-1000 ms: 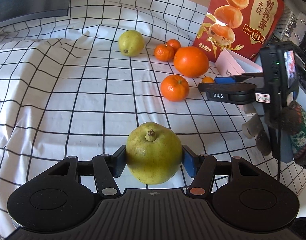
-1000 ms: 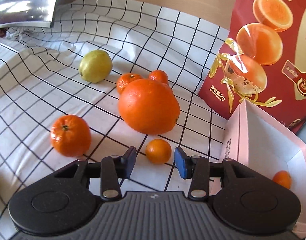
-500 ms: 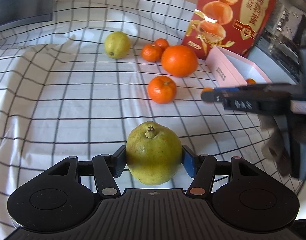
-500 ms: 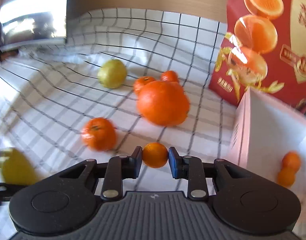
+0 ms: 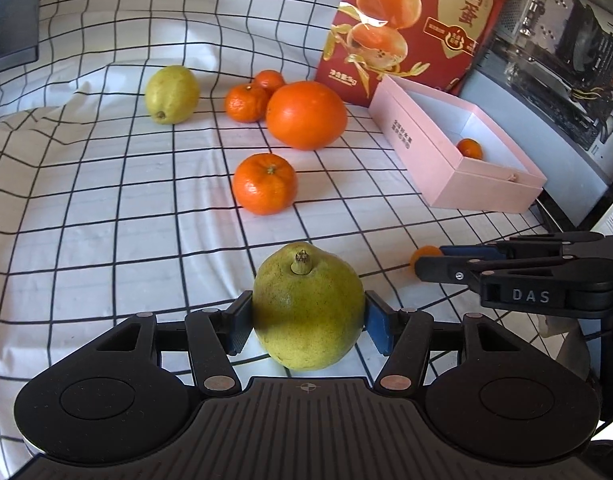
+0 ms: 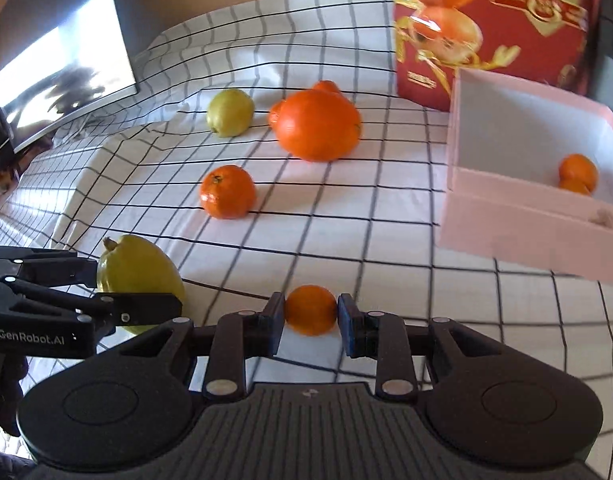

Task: Organize fruits
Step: 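Carry the pear and small orange into the pink box with both tools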

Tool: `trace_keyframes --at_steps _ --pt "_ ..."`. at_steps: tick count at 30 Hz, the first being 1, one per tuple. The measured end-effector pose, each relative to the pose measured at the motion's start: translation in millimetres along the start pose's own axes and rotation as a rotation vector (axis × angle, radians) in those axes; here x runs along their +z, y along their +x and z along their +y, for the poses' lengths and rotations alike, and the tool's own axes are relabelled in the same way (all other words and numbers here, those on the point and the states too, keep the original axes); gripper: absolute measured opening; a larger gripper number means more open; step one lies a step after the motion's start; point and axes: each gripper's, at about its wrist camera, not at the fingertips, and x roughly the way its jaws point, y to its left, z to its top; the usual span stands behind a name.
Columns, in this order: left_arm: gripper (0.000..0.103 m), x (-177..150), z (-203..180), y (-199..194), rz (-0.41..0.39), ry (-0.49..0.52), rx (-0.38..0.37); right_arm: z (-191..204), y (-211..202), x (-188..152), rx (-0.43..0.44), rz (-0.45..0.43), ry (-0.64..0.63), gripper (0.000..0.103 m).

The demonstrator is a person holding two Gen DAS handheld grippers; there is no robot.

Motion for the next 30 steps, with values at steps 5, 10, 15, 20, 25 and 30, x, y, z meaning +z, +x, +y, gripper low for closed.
trace_keyframes --at_steps 5,10,15,20,25,30 --pt "0.063 1 0 2 0.002 -0.008 -0.004 -12 -10 -7 -0.040 -0.013 0.029 0.028" --pt "0.063 1 0 2 0.002 -0.012 -0.005 -22 -18 -16 -0.081 -0.008 0.041 0.028" --pt "0.063 1 -1 2 0.002 -0.010 0.000 -21 -21 -19 -0.116 -0.021 0.006 0.032" --pt "0.063 -3 -2 0 0.004 -0.014 0.004 -7 -19 -16 -0.118 -0.043 -0.068 0.042" --pt "0.063 -6 -3 -3 0.002 -0.016 0.014 8 -7 -10 -0.123 -0.047 -0.143 0.042" --pt "0.063 -9 -2 -6 0.002 -0.021 0.022 16 4 -8 -0.112 -0.020 -0.179 0.042"
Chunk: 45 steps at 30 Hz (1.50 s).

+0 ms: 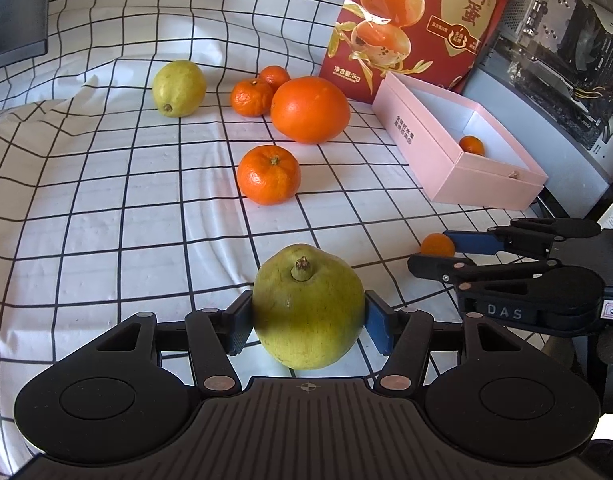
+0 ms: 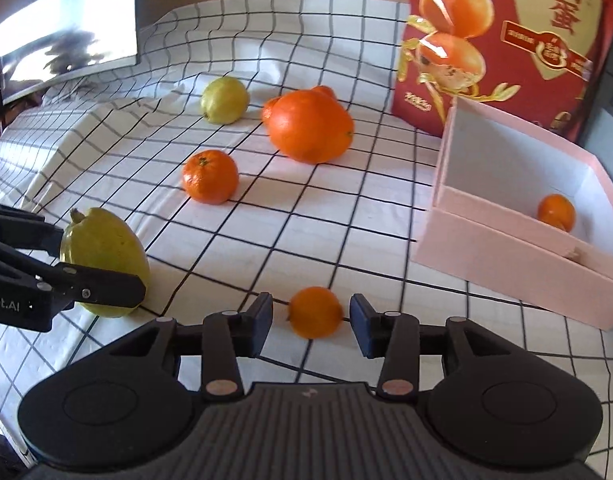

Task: Organize fruits
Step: 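Carry the pear and small orange into the pink box with both tools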

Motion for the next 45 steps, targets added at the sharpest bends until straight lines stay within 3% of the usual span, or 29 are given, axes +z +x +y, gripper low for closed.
trace_keyframes --at_steps 2,4,14,20,24,33,38,45 --pt "0.063 -1 -1 -1 0.001 0.003 0.005 3 1 -1 -0.004 0.005 -0.014 0.040" --pt "0.063 -1 -1 -2 0.003 0.008 0.008 4 2 -2 -0.015 0.010 -0.026 0.030" --pt "0.063 4 -14 1 0.005 0.062 -0.001 -17 -18 -3 -0.050 -0.001 0.012 0.029" --pt "0.063 20 -30 6 -0.019 0.093 -0.056 -44 -42 -1 -0.104 -0.038 0.073 0.029" --pt "0.063 55 -48 9 -0.058 0.123 -0.147 -70 -68 10 -0.142 -0.098 0.134 0.029" --pt "0.063 172 -122 44 -0.177 0.215 -0.300 -131 -115 64 -0.272 -0.264 0.163 0.029" --pt "0.063 208 -156 114 -0.036 0.186 -0.303 -157 -110 75 -0.313 -0.266 0.192 0.029" --pt "0.063 199 -193 192 0.141 0.348 -0.165 -181 -62 50 -0.269 -0.148 0.266 0.029"
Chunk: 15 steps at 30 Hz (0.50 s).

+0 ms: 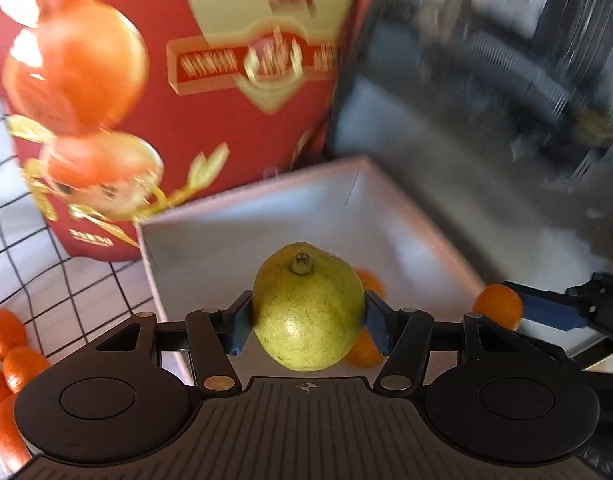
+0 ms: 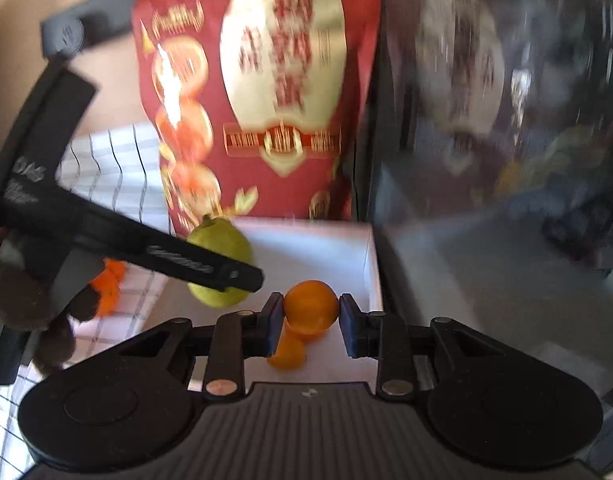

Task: Organize fruits
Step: 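Carry the pear and small orange into the pink box with both tools, then open both tools to release the pear and orange in the box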

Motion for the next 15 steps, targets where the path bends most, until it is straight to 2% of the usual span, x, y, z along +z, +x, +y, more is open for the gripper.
trace_keyframes --at_steps 3,7,13,15 --pt "0.063 -3 -5 21 0.075 0.033 0.037 -2 18 -14 0.010 0.047 -0.005 0.029" --pt "0.064 -8 -16 32 0.099 0.134 0.110 -5 28 -26 0.022 0.076 0.002 0.029" --pt "0.064 -13 -14 29 0.100 0.146 0.094 -6 35 -25 0.024 0.097 0.000 0.029" --pt "0.064 -16 -11 22 0.078 0.136 0.082 -6 37 -24 0.024 0.103 -0.001 0.029"
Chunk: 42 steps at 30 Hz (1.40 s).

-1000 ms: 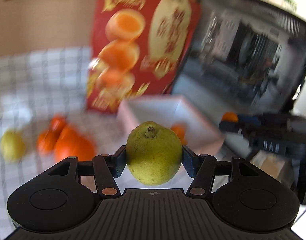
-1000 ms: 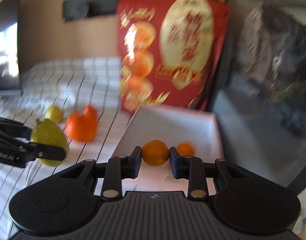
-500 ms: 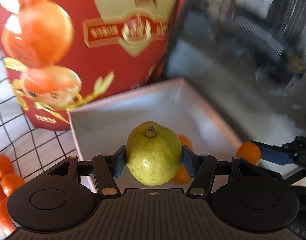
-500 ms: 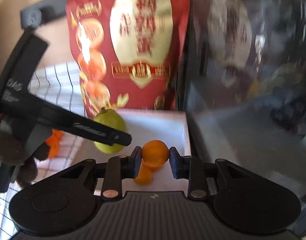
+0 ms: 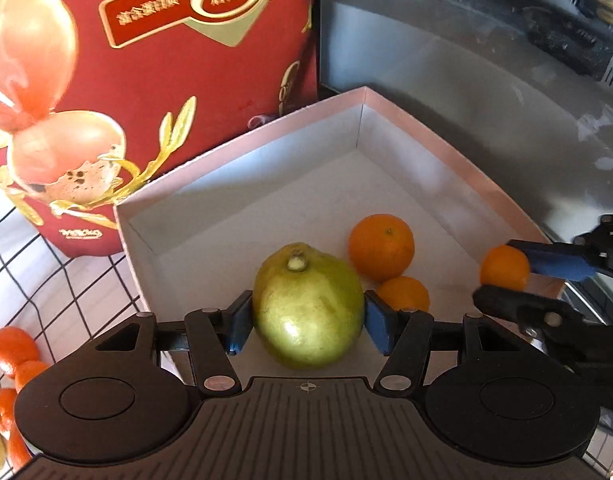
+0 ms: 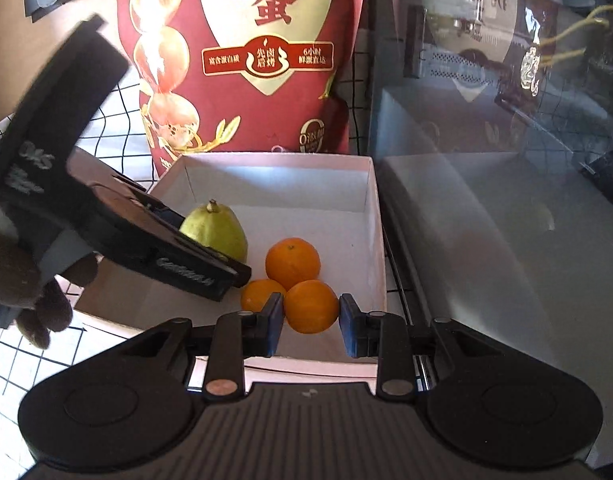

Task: Organize fruits
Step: 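Open both tools to release the pear and orange in the box, then withdraw both tools from the box toward the remaining fruit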

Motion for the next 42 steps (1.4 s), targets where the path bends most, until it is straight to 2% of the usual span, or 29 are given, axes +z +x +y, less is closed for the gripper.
trace_keyframes --at_steps 4,10,14,18,19,25,28,31,34,35,38,42 --pt "0.060 -5 16 -28 -0.118 -0.069 -0.075 -2 5 0 -0.002 0.009 0.006 0.029" --pt "0.058 -25 46 -89 -0.300 -0.209 -0.097 5 16 2 0.001 0.019 -0.008 0.029" --pt "0.058 -54 63 -117 -0.351 -0.318 -0.078 12 25 2 0.005 0.035 0.000 0.029" --pt "0.058 -106 88 -143 -0.357 -0.436 -0.003 17 27 2 -0.016 0.031 0.018 0.035" --pt "0.058 -118 96 -148 -0.349 -0.464 0.027 17 26 2 -0.013 0.031 0.027 0.040" --pt "0.058 -197 140 -179 -0.274 -0.589 0.207 33 12 -1 -0.029 0.005 0.015 0.050" --pt "0.058 -237 160 -192 -0.261 -0.683 0.275 52 1 -1 -0.024 -0.013 -0.023 0.054" --pt "0.058 -272 175 -203 -0.272 -0.782 0.283 77 -7 -1 -0.001 -0.020 -0.078 0.058" --pt "0.058 -288 182 -207 -0.275 -0.806 0.276 110 -13 -2 0.025 -0.033 -0.140 0.063" --pt "0.058 -291 183 -209 -0.280 -0.807 0.271 120 -13 -3 0.032 -0.037 -0.161 0.061" --pt "0.058 -297 184 -212 -0.302 -0.798 0.249 158 -13 -4 -0.074 -0.056 -0.252 0.062" --pt "0.058 -304 179 -217 -0.311 -0.760 0.233 194 -8 -3 -0.135 -0.085 -0.352 0.064"
